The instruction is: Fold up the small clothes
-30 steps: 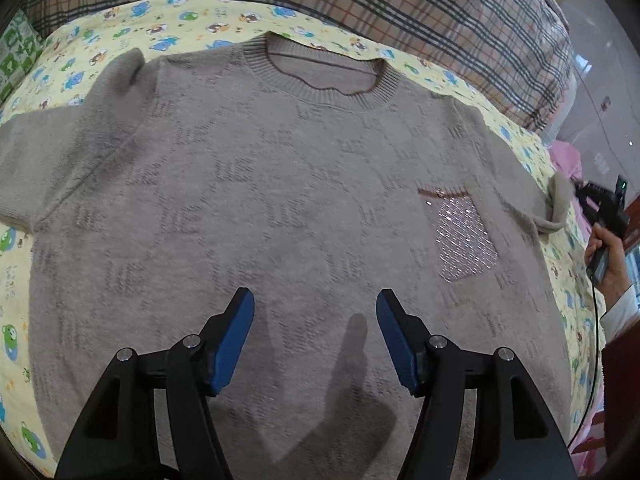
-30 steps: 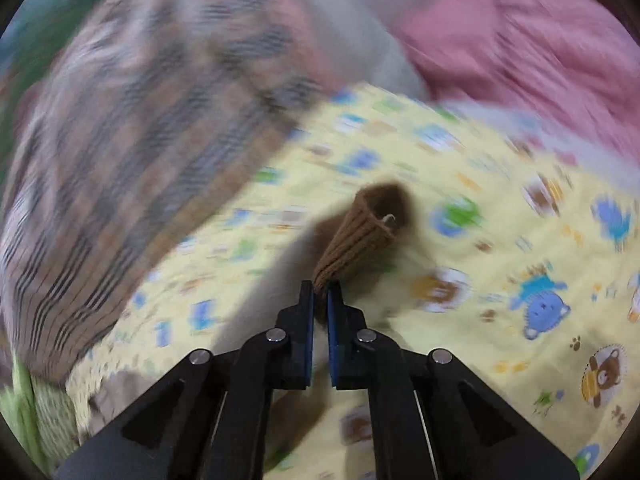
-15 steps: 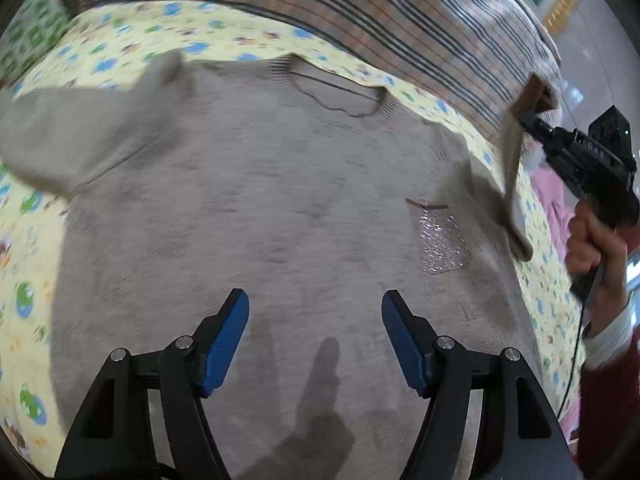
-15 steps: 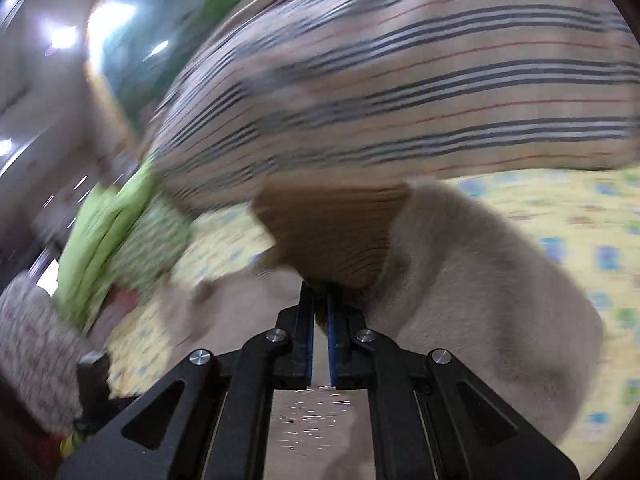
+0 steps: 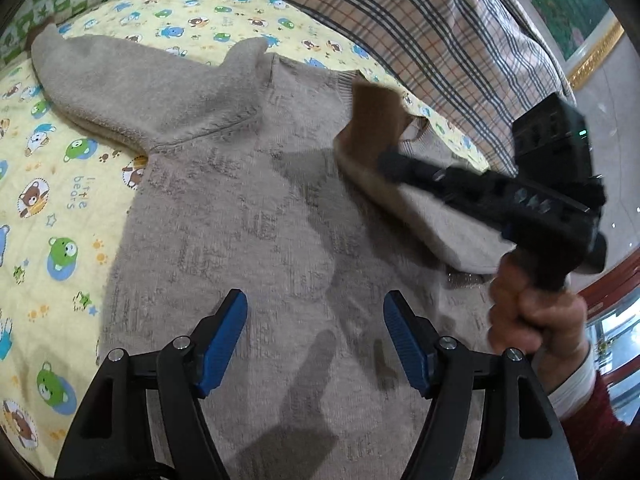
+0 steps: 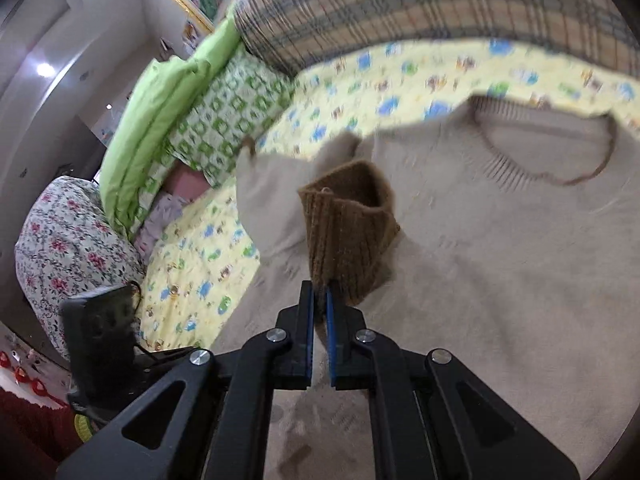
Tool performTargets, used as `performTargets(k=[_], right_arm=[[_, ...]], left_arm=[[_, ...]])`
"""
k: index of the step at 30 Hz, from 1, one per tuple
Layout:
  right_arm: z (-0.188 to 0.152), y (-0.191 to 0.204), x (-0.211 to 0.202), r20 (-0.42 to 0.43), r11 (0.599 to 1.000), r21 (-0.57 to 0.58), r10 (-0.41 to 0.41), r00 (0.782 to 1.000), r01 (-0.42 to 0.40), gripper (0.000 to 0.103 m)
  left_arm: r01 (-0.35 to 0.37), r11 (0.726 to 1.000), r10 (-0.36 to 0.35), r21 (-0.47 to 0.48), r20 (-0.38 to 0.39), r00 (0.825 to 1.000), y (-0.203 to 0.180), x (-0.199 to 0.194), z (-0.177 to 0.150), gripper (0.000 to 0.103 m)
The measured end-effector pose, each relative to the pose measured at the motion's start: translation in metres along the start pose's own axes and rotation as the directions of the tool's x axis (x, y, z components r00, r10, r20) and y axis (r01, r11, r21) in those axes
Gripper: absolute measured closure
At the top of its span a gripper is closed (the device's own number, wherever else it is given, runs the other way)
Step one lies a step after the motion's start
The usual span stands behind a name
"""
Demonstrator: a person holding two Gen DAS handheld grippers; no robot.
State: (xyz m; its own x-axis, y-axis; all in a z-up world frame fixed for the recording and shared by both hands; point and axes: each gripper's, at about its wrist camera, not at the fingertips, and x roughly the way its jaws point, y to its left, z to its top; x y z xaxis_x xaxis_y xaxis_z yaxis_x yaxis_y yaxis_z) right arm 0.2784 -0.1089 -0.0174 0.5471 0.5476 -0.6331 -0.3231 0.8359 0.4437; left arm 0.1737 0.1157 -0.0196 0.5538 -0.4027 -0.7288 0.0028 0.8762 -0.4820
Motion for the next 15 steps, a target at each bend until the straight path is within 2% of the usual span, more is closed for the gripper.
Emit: performTargets(k=[2, 3, 4, 5, 9, 12, 14, 15], right_arm=[[-0.001, -0.006, 0.012, -0.023, 0.999, 0.044, 0.025, 0.999, -0.024, 0.093], [-0.001, -0.011, 0.014, -0.028, 0.997, 0.069, 0.028, 0.999, -0.026, 0.086], [-0.002, -0.015, 0.012, -0.03, 0.995, 0.093, 0.03, 0.999, -0.028, 0.074], [-0.004, -0.018, 0.008, -0.021, 0.994, 0.11, 0.026, 0.999, -0.024, 0.07], [-0.014, -0.031, -0.033, 0.077, 0.987, 0.163, -0.005, 0.997, -0.008, 0.069], [-0.029, -0.041, -0.07, 0.134, 0.977, 0.208, -0.075, 0.988, 0.046, 0.069], [-0.04, -0.048, -0.09, 0.165, 0.966, 0.251, -0.108, 0.98, 0.065, 0.068], [-0.047, -0.052, -0.1, 0.181, 0.959, 0.274, -0.123, 0.976, 0.07, 0.068]], left_arm=[[0.009, 1.0, -0.009, -0.005, 0.005, 1.0, 0.001, 0.005, 0.006, 0.03], [0.012, 1.0, -0.011, -0.01, 0.006, 1.0, 0.001, 0.007, 0.009, 0.03], [0.022, 1.0, -0.022, -0.016, 0.008, 1.0, 0.001, 0.01, 0.013, 0.03], [0.036, 0.999, -0.036, -0.021, 0.009, 0.999, 0.001, 0.013, 0.018, 0.029], [0.08, 0.995, -0.079, -0.064, 0.009, 0.997, 0.003, 0.032, 0.037, 0.025], [0.103, 0.99, -0.103, -0.096, 0.006, 0.995, 0.003, 0.05, 0.05, 0.024], [0.106, 0.988, -0.104, -0.112, 0.024, 0.994, 0.001, 0.061, 0.059, 0.029], [0.112, 0.988, -0.109, -0.105, 0.033, 0.993, 0.0, 0.066, 0.063, 0.044]])
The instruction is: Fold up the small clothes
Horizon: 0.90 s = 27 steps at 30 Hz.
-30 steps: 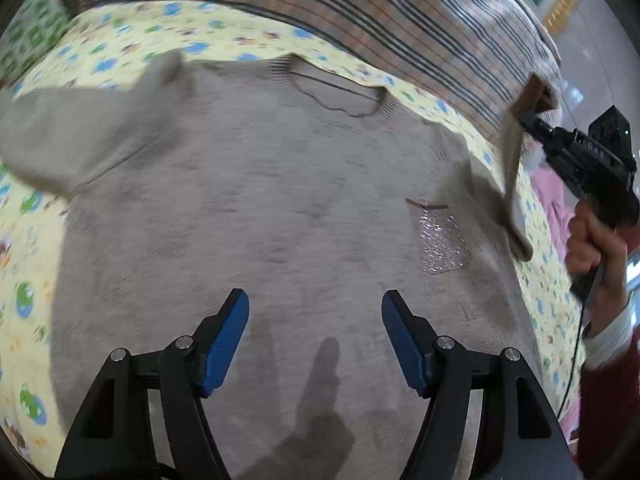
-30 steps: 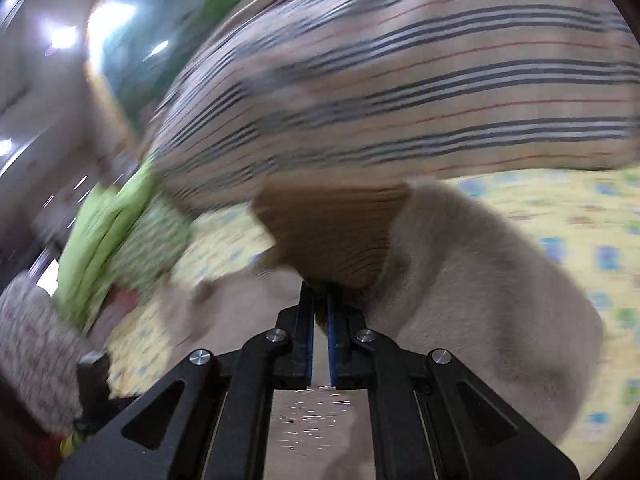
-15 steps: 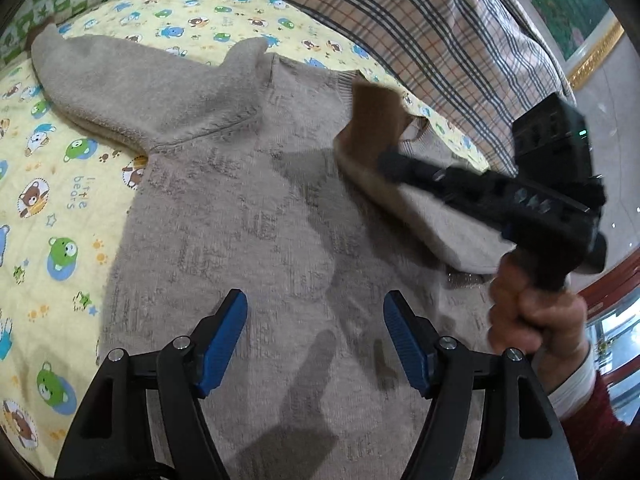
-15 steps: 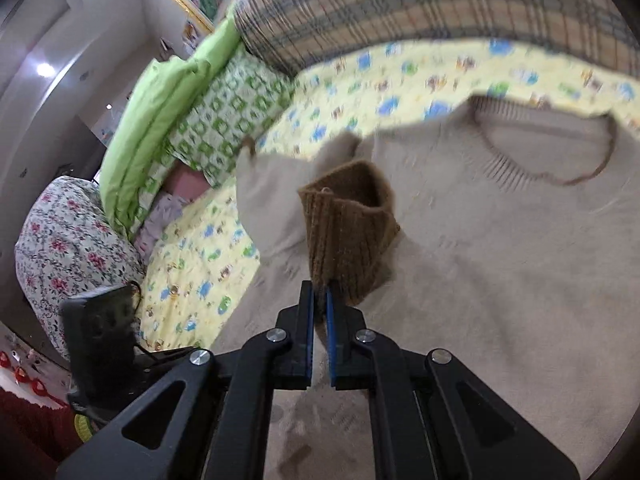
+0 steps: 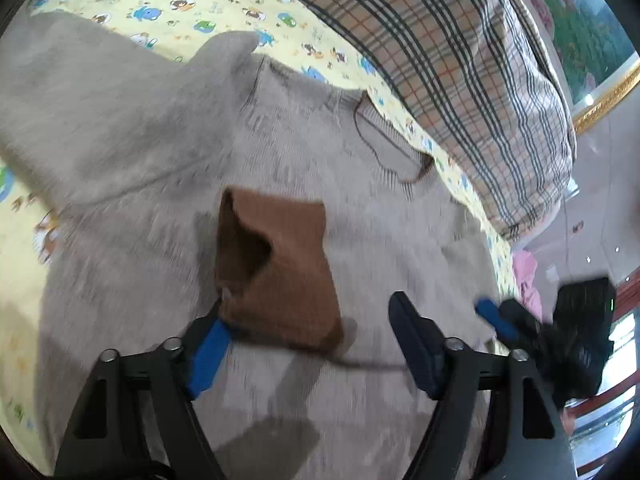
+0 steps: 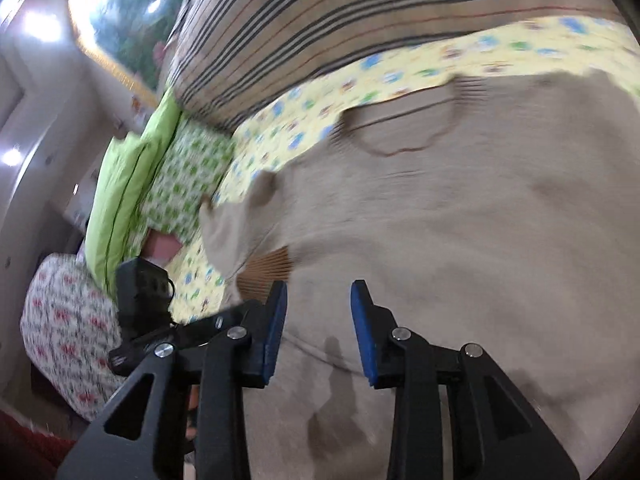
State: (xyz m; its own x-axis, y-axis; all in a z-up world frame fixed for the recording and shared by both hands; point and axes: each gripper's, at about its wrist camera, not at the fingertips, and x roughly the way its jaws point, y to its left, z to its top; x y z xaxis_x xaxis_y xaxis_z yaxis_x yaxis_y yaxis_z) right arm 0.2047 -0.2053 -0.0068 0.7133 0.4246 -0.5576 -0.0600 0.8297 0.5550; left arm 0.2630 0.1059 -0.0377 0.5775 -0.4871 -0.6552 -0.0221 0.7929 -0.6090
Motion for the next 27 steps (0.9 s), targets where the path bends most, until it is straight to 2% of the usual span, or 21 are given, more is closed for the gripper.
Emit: performTargets(k=[1, 2, 3, 4, 6, 8, 9, 11, 12, 15, 18, 19, 23, 27], right_arm=[[-0.004, -0.006, -0.01, 0.017, 1.0, 0.021, -0.014, 1.0, 0.014, 0.068], [-0.007, -0.011, -0.018, 0.032, 0.999, 0.039, -0.031, 0.999, 0.03, 0.068], [-0.01, -0.014, -0.024, 0.041, 0.998, 0.05, -0.043, 0.998, 0.041, 0.068], [-0.012, -0.017, -0.031, 0.052, 0.997, 0.057, -0.052, 0.997, 0.049, 0.068], [-0.017, -0.023, -0.046, 0.074, 0.995, 0.061, -0.078, 0.994, 0.074, 0.068], [-0.019, -0.03, -0.063, 0.113, 0.99, 0.059, -0.133, 0.985, 0.127, 0.067], [-0.019, -0.035, -0.072, 0.134, 0.984, 0.062, -0.172, 0.976, 0.164, 0.065], [-0.016, -0.053, -0.088, 0.17, 0.972, 0.093, -0.227, 0.959, 0.214, 0.064], [-0.012, -0.064, -0.094, 0.182, 0.966, 0.117, -0.247, 0.952, 0.229, 0.064], [0.0, -0.084, -0.099, 0.182, 0.939, 0.16, -0.33, 0.926, 0.303, 0.062], [0.017, -0.102, -0.097, 0.177, 0.916, 0.194, -0.385, 0.906, 0.352, 0.051], [0.023, -0.108, -0.094, 0.163, 0.909, 0.199, -0.399, 0.902, 0.366, 0.048], [0.048, -0.122, -0.066, 0.087, 0.91, 0.164, -0.397, 0.914, 0.38, 0.046], [0.07, -0.138, -0.047, 0.061, 0.902, 0.153, -0.416, 0.907, 0.404, 0.045]], left_arm=[[0.005, 1.0, -0.005, 0.011, -0.006, 1.0, -0.003, 0.006, 0.003, 0.08], [0.021, 0.999, -0.02, 0.026, -0.028, 0.999, -0.006, 0.013, 0.006, 0.095], [0.017, 0.999, -0.016, 0.041, -0.037, 0.999, -0.009, 0.015, 0.006, 0.095], [-0.003, 0.997, 0.004, 0.071, -0.01, 1.0, -0.015, 0.009, 0.006, 0.095], [0.004, 0.993, -0.012, 0.117, 0.071, 0.997, -0.026, -0.018, 0.006, 0.095], [-0.024, 0.994, 0.01, 0.11, 0.125, 0.992, -0.019, -0.034, 0.01, 0.095], [-0.058, 0.993, 0.046, 0.101, 0.122, 0.992, -0.008, -0.033, 0.012, 0.095], [-0.091, 0.993, 0.086, 0.071, 0.061, 0.994, 0.012, -0.023, 0.013, 0.095], [-0.086, 0.995, 0.084, 0.057, 0.044, 0.996, 0.02, -0.02, 0.012, 0.095], [-0.072, 0.995, 0.068, 0.069, 0.061, 0.996, 0.021, -0.023, 0.005, 0.095], [-0.08, 0.994, 0.076, 0.071, 0.064, 0.995, 0.019, -0.018, 0.006, 0.095], [-0.08, 0.994, 0.076, 0.071, 0.063, 0.995, 0.019, -0.018, 0.005, 0.095], [-0.074, 0.995, 0.069, 0.073, 0.059, 0.996, 0.024, -0.024, 0.001, 0.095], [-0.083, 0.993, 0.078, 0.08, 0.063, 0.995, 0.03, -0.028, -0.003, 0.095]])
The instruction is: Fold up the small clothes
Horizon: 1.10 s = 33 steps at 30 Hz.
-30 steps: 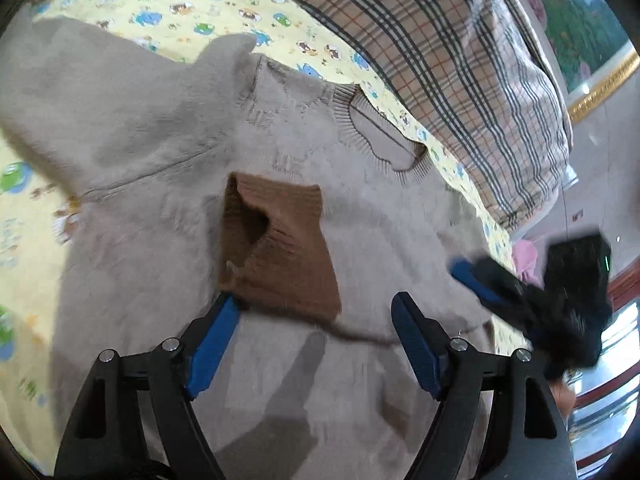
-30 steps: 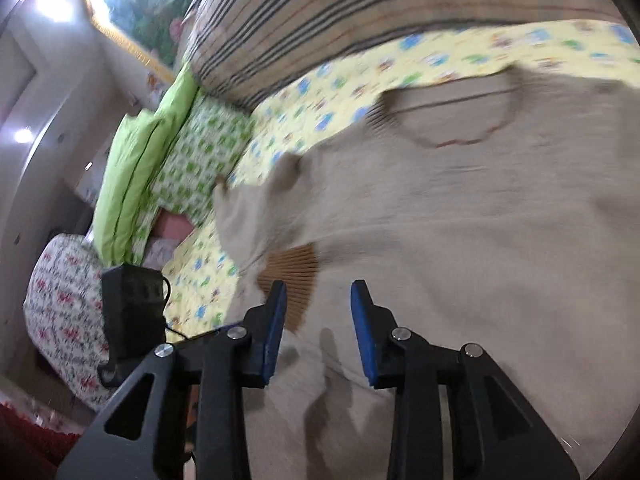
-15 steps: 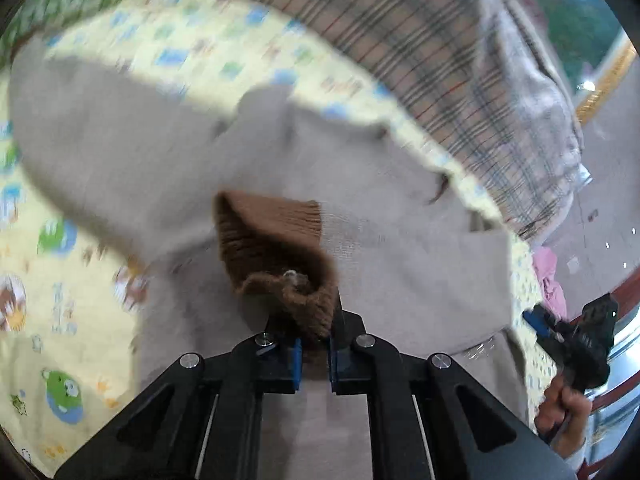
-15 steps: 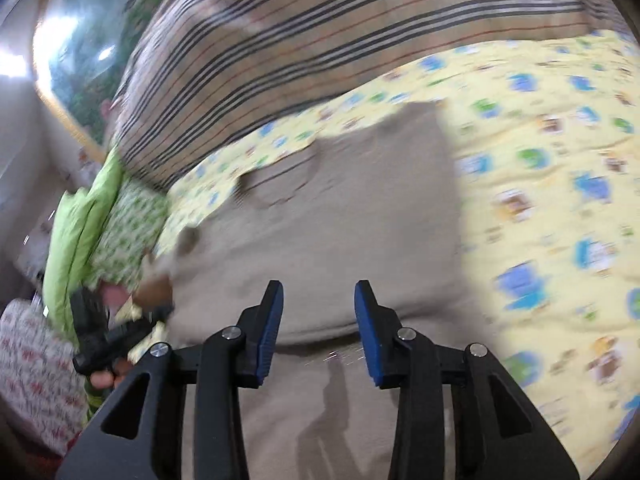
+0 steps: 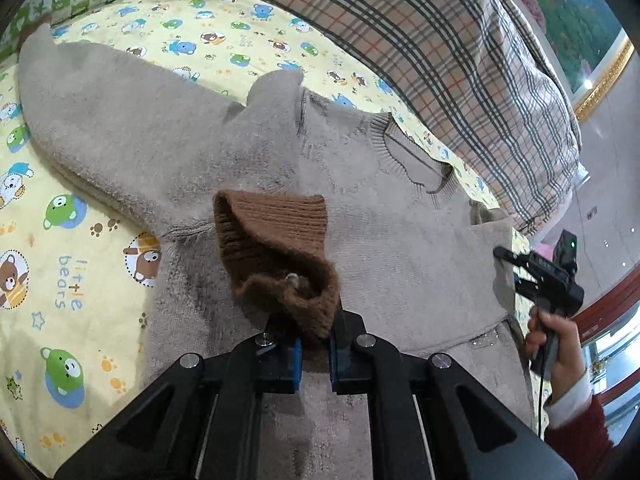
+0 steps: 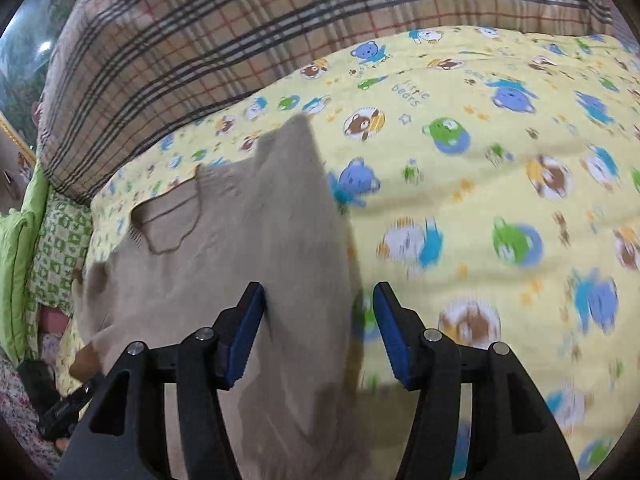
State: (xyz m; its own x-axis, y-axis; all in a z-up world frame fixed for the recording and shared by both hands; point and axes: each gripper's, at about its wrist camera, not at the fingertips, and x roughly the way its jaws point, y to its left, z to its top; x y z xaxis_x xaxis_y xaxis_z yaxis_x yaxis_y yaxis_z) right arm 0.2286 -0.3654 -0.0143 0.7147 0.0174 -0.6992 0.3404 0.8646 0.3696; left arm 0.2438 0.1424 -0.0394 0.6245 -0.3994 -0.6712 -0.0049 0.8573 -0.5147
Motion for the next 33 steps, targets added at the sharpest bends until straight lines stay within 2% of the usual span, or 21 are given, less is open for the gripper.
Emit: performTargets(k=[4, 5, 6, 8, 10, 12, 13, 16, 17, 19, 22, 25, 27, 28, 29, 31, 32, 33], right_arm=[[0.017, -0.001, 0.007, 0.009, 0.999, 0.005, 0.034, 0.999, -0.034, 0.045], [0.019, 0.001, 0.008, 0.01, 0.999, -0.005, 0.047, 0.999, -0.047, 0.053], [0.02, 0.004, 0.008, 0.007, 0.997, -0.026, 0.069, 0.998, -0.068, 0.096], [0.022, 0.007, 0.004, 0.006, 0.997, -0.055, 0.057, 0.998, -0.057, 0.094], [0.025, 0.005, -0.011, 0.072, 0.997, -0.074, 0.012, 0.997, -0.007, 0.095], [0.03, -0.008, -0.02, 0.111, 0.999, -0.042, -0.016, 0.994, 0.021, 0.095], [0.03, -0.014, -0.016, 0.101, 0.999, -0.027, -0.037, 0.994, 0.04, 0.095], [0.024, -0.024, 0.004, 0.048, 0.998, -0.011, -0.067, 0.997, 0.068, 0.093], [0.022, -0.026, 0.005, 0.05, 0.998, -0.004, -0.061, 0.997, 0.062, 0.092], [0.021, -0.027, -0.001, 0.065, 0.998, 0.017, -0.058, 0.996, 0.057, 0.08], [0.015, -0.019, -0.027, 0.115, 0.994, 0.015, -0.111, 0.987, 0.11, 0.08], [-0.003, 0.004, -0.051, 0.146, 0.999, -0.042, -0.025, 0.989, 0.032, 0.079], [-0.026, 0.026, -0.051, 0.069, 0.989, -0.141, 0.054, 0.996, -0.044, 0.078], [-0.039, 0.036, -0.045, 0.012, 0.981, -0.182, 0.065, 0.998, -0.062, 0.078], [-0.052, 0.04, -0.037, -0.04, 0.976, -0.211, 0.046, 0.998, -0.054, 0.078], [-0.066, 0.036, -0.025, -0.062, 0.967, -0.249, -0.071, 0.996, 0.054, 0.081], [-0.068, 0.029, -0.026, -0.047, 0.968, -0.244, -0.076, 0.996, 0.063, 0.081], [-0.068, 0.02, -0.03, -0.033, 0.979, -0.201, -0.047, 0.998, 0.04, 0.081]], left_arm=[[-0.008, 1.0, 0.008, -0.029, 0.014, 1.0, 0.004, -0.003, -0.005, 0.095], [-0.011, 1.0, 0.011, -0.025, 0.013, 1.0, 0.002, -0.003, -0.006, 0.095], [-0.013, 1.0, 0.013, -0.006, 0.008, 1.0, -0.004, -0.002, -0.006, 0.095], [0.014, 0.999, -0.014, 0.031, 0.006, 1.0, -0.018, -0.001, -0.006, 0.095], [0.045, 0.997, -0.045, 0.064, 0.005, 0.999, -0.034, 0.002, -0.004, 0.095], [0.041, 0.995, -0.041, 0.088, 0.002, 0.999, -0.045, 0.01, 0.0, 0.095], [0.03, 0.995, -0.031, 0.091, 0.002, 1.0, -0.046, 0.014, 0.002, 0.095], [0.005, 0.999, -0.005, 0.054, -0.007, 1.0, -0.033, 0.022, 0.007, 0.095], [0.017, 0.999, -0.016, 0.035, -0.016, 1.0, -0.027, 0.021, 0.008, 0.095], [0.021, 0.999, -0.02, 0.037, -0.025, 0.999, -0.023, 0.019, 0.008, 0.095], [0.016, 0.996, -0.013, 0.083, -0.029, 0.999, -0.028, 0.015, 0.004, 0.094], [0.004, 0.995, 0.0, 0.099, -0.038, 0.999, -0.03, 0.016, -0.001, 0.093], [-0.003, 0.995, 0.007, 0.098, -0.039, 0.999, -0.031, 0.016, -0.002, 0.093], [-0.005, 0.995, 0.009, 0.096, -0.039, 0.999, -0.03, 0.014, -0.002, 0.092], [-0.005, 0.996, 0.008, 0.092, -0.036, 0.999, -0.029, 0.012, -0.002, 0.092], [-0.018, 0.996, 0.02, 0.086, -0.025, 0.999, -0.023, 0.006, -0.002, 0.085], [-0.022, 0.997, 0.024, 0.079, -0.02, 1.0, -0.02, 0.003, -0.002, 0.085], [-0.025, 0.997, 0.026, 0.067, -0.013, 1.0, -0.014, -0.004, -0.003, 0.081]])
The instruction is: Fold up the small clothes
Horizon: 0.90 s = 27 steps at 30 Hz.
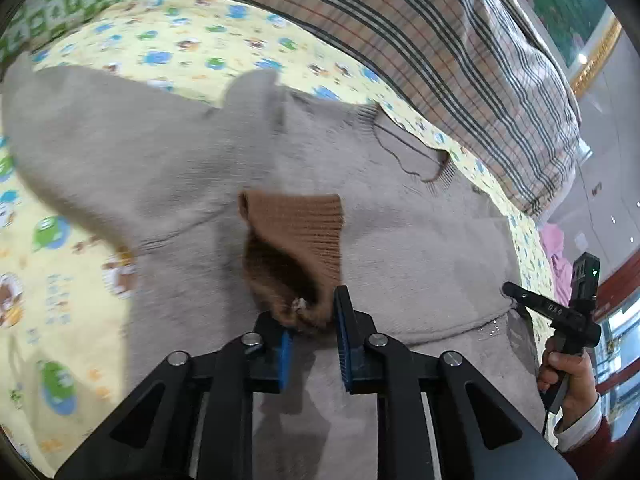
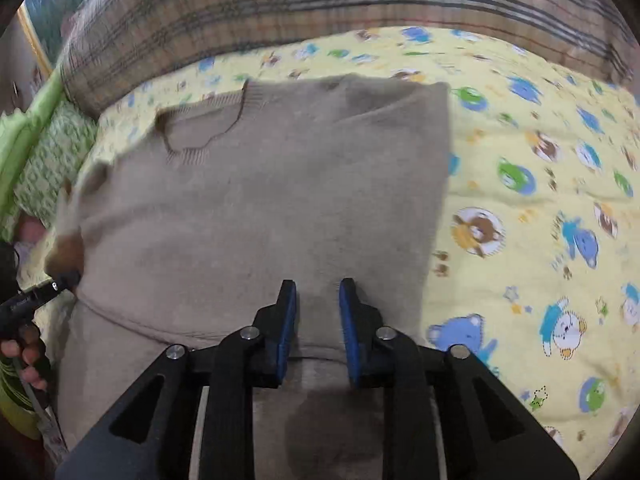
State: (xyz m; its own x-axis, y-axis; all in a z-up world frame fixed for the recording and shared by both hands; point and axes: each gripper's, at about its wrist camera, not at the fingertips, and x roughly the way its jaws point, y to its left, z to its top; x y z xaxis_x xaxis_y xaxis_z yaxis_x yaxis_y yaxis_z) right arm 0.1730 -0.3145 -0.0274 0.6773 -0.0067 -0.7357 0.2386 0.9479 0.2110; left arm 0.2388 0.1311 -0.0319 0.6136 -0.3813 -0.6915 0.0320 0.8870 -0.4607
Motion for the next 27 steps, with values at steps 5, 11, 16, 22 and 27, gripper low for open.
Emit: performTargets(k=[5, 11, 16, 22, 27], right_arm=[[0.005, 0.0, -0.023, 0.048, 0.997, 0.076, -0.02, 0.999, 0.016, 0.074], [-0.017, 0.022, -0.039, 0.062, 0.993, 0.076, 0.081, 0.995, -0.086, 0.067], [-0.04, 0.039, -0.034, 0.04, 0.982, 0.102, 0.156, 0.987, -0.159, 0.067], [-0.056, 0.063, -0.029, 0.017, 0.974, 0.1, 0.201, 0.98, -0.201, 0.067], [-0.064, 0.079, -0.029, -0.005, 0.972, 0.088, 0.218, 0.976, -0.216, 0.067]], left_arm=[[-0.033, 0.998, 0.035, -0.05, 0.03, 0.999, 0.029, -0.032, -0.011, 0.08], [-0.049, 0.987, 0.063, -0.151, 0.084, 0.994, 0.072, -0.064, -0.013, 0.072], [-0.082, 0.975, 0.109, -0.209, 0.12, 0.987, 0.104, -0.078, -0.003, 0.052], [-0.1, 0.945, 0.156, -0.311, 0.16, 0.975, 0.146, -0.08, 0.022, 0.044], [-0.117, 0.908, 0.2, -0.402, 0.171, 0.965, 0.198, -0.069, 0.06, 0.044]])
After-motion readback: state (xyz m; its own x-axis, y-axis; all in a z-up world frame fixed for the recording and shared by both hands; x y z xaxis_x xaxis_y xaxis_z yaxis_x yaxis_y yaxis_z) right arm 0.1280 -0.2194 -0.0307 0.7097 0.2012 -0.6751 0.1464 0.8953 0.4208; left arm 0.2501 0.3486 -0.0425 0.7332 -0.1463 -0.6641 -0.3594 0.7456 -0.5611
